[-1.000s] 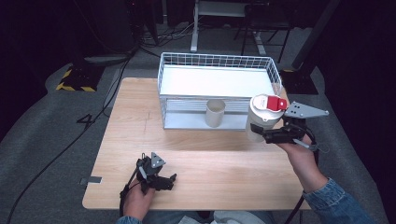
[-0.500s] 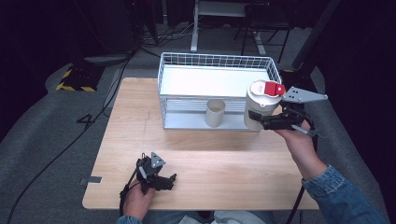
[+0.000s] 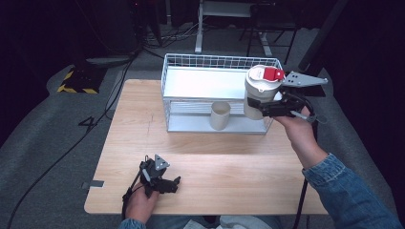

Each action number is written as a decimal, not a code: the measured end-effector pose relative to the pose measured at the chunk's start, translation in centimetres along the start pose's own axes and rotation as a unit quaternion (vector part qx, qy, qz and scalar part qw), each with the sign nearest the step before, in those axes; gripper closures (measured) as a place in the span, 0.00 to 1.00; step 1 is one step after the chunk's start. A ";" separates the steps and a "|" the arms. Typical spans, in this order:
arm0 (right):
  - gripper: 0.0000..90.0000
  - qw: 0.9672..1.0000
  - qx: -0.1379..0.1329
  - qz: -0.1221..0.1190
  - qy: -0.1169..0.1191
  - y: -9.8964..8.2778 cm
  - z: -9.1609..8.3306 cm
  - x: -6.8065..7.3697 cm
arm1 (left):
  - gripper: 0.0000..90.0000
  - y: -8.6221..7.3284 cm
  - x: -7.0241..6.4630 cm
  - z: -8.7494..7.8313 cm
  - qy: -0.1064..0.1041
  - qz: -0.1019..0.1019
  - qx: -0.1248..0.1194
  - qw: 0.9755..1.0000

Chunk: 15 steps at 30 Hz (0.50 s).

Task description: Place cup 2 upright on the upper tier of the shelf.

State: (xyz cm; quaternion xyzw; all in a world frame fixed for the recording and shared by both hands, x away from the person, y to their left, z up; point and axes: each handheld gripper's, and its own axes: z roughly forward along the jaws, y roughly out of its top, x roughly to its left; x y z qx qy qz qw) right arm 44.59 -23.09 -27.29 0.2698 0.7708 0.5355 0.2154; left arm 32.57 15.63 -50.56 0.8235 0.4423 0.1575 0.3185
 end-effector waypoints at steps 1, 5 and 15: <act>0.15 1.000 0.001 0.004 -0.001 0.1 0.2 -0.1 | 0.00 0.0 0.0 0.0 0.000 0.000 0.000 1.000; 0.15 1.000 0.000 0.008 -0.004 0.4 0.8 -0.5 | 0.00 0.0 0.0 0.0 0.000 0.000 0.000 1.000; 0.15 1.000 -0.006 0.020 -0.011 1.5 2.8 -1.8 | 0.00 -0.1 -0.1 -0.1 -0.001 -0.003 0.000 1.000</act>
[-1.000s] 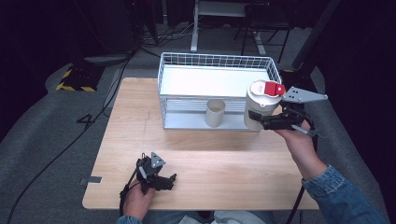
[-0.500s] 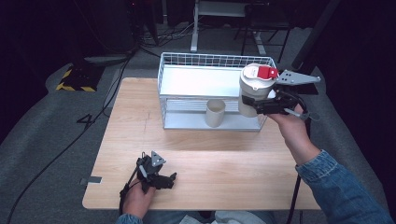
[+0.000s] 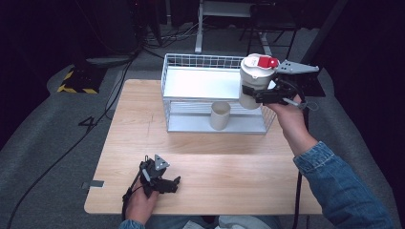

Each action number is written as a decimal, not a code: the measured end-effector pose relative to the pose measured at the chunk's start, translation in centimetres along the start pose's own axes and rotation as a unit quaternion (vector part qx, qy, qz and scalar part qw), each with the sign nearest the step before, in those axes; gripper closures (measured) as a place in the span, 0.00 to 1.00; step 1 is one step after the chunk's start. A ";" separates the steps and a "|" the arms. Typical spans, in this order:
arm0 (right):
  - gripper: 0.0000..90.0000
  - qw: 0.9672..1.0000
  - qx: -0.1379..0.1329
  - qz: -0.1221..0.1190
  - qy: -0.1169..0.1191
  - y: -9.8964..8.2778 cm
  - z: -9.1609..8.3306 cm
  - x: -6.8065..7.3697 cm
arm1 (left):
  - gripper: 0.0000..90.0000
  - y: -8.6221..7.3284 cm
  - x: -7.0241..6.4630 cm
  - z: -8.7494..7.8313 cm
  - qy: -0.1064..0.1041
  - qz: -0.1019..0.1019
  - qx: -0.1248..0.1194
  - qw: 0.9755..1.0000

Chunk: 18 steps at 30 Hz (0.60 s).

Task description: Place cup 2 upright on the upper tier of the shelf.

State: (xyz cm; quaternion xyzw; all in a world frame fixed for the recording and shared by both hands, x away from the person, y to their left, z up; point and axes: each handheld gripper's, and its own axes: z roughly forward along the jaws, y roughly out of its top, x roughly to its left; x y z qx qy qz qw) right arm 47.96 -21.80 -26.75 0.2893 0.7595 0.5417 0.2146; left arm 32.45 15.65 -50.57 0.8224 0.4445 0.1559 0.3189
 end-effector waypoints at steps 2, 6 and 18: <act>0.15 1.000 -0.003 0.006 -0.001 0.2 0.6 -0.4 | 0.00 0.0 0.0 0.0 -0.001 -0.002 -0.001 1.000; 0.15 1.000 -0.005 0.009 -0.007 0.7 1.5 -0.9 | 0.00 0.0 0.0 0.0 0.000 -0.001 -0.001 1.000; 0.15 0.999 -0.010 0.025 -0.030 1.5 4.9 -3.0 | 0.00 0.1 0.0 0.1 0.001 -0.003 -0.001 1.000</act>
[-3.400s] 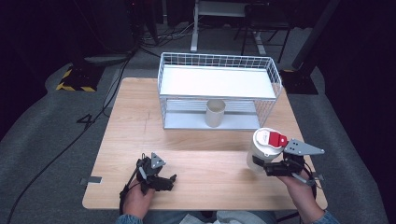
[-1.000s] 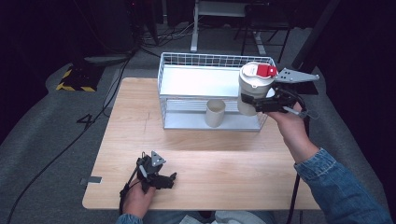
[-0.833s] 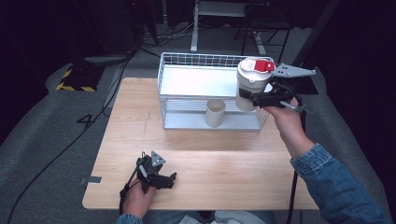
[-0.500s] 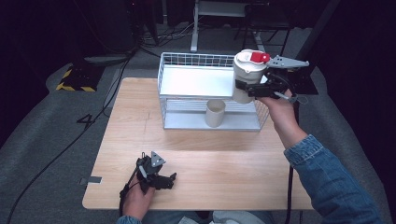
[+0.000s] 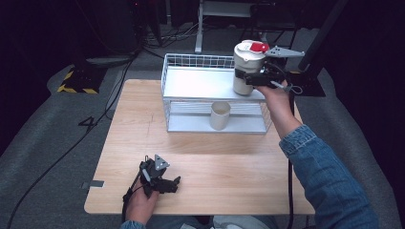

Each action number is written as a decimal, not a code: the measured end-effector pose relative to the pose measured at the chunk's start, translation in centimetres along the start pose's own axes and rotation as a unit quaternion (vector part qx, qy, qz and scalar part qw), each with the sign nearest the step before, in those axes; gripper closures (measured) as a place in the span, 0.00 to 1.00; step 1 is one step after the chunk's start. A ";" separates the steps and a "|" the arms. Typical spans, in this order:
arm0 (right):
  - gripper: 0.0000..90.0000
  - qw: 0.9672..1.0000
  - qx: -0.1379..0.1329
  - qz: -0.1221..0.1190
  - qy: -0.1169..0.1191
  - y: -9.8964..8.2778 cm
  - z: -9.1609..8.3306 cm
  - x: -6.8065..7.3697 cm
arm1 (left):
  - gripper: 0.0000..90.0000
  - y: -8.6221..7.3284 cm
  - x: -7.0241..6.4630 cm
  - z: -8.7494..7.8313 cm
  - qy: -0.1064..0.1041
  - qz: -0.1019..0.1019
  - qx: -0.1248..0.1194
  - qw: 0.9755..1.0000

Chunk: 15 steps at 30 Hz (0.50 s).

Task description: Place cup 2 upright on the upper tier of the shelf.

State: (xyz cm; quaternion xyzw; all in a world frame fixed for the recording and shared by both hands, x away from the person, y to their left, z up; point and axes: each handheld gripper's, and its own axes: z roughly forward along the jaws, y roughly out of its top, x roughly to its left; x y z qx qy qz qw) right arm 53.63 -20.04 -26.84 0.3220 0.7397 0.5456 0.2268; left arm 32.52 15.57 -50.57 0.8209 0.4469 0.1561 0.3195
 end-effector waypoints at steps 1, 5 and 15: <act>0.15 1.000 0.000 0.001 -0.002 0.0 0.2 -0.1 | 0.00 0.0 0.0 0.0 0.001 0.002 0.000 1.000; 0.15 1.000 -0.004 0.005 -0.006 0.1 0.9 -0.4 | 0.00 0.0 0.0 0.0 0.001 0.003 0.000 1.000; 0.15 1.000 -0.015 0.007 -0.012 0.2 3.2 -0.5 | 0.00 0.0 0.0 0.0 0.002 0.004 0.001 1.000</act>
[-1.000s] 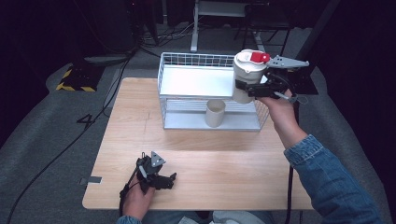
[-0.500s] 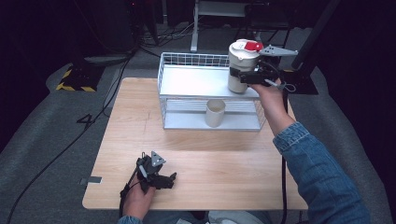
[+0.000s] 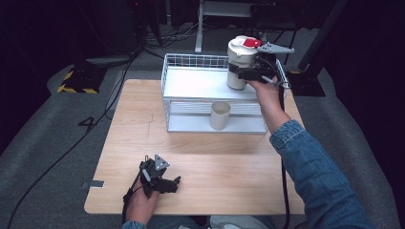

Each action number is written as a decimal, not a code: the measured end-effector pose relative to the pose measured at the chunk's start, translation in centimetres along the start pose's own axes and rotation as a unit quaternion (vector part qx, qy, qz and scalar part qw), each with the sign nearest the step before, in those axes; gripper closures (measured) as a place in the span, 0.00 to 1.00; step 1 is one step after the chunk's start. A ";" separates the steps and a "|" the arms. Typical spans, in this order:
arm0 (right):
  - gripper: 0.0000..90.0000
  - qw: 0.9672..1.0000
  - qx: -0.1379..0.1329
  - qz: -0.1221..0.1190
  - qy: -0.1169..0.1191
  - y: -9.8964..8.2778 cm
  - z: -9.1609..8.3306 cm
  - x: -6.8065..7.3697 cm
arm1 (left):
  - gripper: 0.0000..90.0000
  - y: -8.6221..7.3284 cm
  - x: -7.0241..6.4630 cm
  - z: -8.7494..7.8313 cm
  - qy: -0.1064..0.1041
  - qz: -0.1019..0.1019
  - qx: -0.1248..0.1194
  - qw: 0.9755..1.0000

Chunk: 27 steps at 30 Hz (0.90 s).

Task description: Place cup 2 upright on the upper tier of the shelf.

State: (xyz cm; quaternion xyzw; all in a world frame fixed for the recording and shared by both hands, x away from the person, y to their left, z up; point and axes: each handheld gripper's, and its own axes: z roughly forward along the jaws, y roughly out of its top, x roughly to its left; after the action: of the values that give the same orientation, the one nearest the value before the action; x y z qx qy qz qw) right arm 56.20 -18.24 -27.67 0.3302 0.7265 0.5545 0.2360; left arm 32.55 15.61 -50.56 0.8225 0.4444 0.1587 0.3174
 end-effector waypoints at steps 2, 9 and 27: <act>0.15 1.000 -0.001 -0.003 -0.004 0.1 0.7 0.2 | 0.00 0.0 0.0 0.0 0.000 0.000 0.000 1.000; 0.15 1.000 -0.008 0.006 0.001 0.1 1.6 0.5 | 0.00 0.0 0.0 0.0 0.000 0.001 0.000 1.000; 0.15 1.000 -0.014 0.002 0.006 -0.6 2.1 1.1 | 0.00 0.0 0.0 0.0 0.000 0.001 0.000 1.000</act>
State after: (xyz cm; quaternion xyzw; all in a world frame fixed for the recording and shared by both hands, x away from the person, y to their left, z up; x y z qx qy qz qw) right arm 56.79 -16.18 -28.81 0.3248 0.7192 0.5674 0.2351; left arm 32.56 15.62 -50.55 0.8229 0.4437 0.1592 0.3173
